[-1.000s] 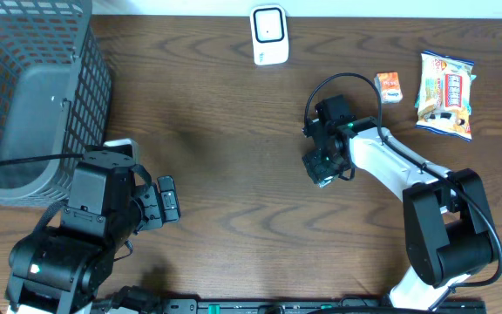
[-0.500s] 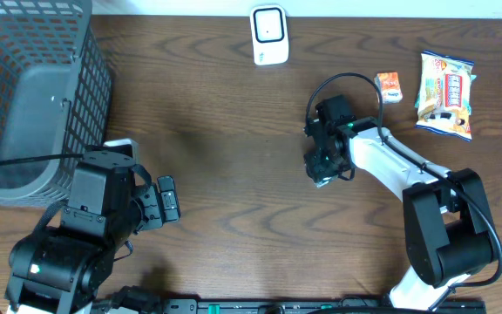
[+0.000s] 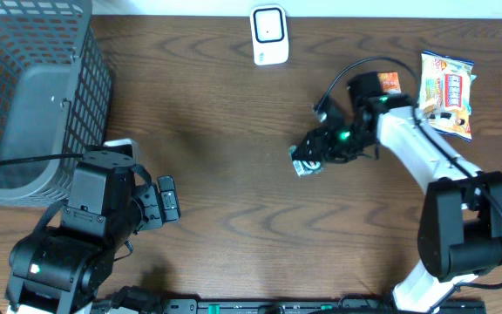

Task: Scan the item barcode

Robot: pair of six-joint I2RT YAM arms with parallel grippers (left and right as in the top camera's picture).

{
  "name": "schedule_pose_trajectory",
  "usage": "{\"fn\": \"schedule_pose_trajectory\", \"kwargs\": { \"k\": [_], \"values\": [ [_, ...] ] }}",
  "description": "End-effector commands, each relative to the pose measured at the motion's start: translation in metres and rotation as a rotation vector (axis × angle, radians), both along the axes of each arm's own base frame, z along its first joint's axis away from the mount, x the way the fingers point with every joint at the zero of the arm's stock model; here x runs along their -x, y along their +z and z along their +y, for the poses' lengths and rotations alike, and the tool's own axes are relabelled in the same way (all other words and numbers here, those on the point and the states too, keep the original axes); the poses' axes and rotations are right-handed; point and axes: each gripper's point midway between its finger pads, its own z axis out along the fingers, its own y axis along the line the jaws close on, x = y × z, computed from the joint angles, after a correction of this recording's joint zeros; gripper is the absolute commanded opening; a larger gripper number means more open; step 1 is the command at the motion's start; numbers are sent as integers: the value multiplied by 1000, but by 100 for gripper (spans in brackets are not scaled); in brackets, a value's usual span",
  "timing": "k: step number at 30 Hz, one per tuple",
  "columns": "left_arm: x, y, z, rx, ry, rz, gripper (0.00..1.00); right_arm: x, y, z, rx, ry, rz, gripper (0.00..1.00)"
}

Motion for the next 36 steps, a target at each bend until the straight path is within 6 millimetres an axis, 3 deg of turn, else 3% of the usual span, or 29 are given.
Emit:
{"fn": "schedule_pose_trajectory", "kwargs": {
  "k": [1, 6, 14, 21, 24, 30, 36],
  "values": [
    [0, 1, 1, -2, 0, -4, 98, 2, 76, 24, -475, 38, -4, 51],
    [0, 1, 1, -2, 0, -4, 98, 1, 103, 23, -642, 53, -35, 51],
    [0, 1, 1, -2, 0, -4, 97, 0, 100, 23, -627, 66, -65, 52],
    [0, 1, 1, -2, 0, -4, 98, -2, 85, 20, -537, 61, -77, 52],
    [0, 1, 1, -2, 0, -4, 97, -6, 66, 15, -418, 56, -92, 51],
    [0, 1, 1, -2, 0, -4, 98, -13, -15, -24, 189, 4, -89, 52],
    [0, 1, 1, -2, 0, -4, 97, -14, -38, -30, 527, 24, -162, 53]
  ]
}}
